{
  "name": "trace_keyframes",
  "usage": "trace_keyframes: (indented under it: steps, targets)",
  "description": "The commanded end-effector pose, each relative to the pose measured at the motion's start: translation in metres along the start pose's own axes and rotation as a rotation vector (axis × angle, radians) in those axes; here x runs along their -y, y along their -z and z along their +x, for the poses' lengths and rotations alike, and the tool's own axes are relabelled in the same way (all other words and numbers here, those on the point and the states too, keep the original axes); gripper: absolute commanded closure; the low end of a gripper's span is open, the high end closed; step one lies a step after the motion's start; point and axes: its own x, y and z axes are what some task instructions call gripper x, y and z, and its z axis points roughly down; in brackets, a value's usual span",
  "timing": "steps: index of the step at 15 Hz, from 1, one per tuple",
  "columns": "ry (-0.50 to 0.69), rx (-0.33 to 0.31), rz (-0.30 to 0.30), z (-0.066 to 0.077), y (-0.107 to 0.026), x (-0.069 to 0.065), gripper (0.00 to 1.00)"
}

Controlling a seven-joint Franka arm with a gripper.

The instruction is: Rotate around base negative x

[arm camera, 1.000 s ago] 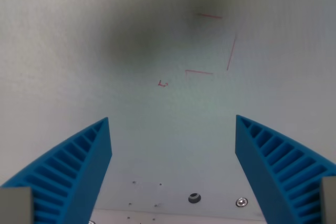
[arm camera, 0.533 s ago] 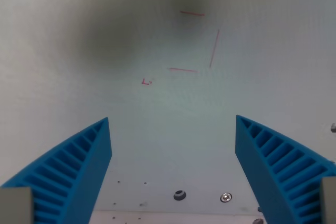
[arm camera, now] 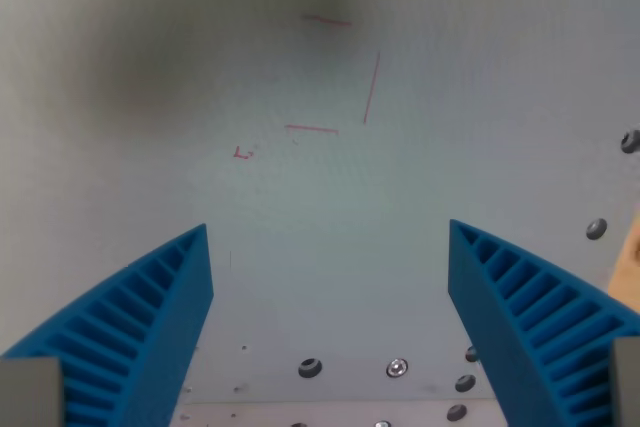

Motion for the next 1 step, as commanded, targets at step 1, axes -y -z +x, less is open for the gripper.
trace_keyframes:
  steps: [1]
  targets:
    - [-0.021, 0.065, -0.219, 0.002, 0.0032, 0.0028, 0.0]
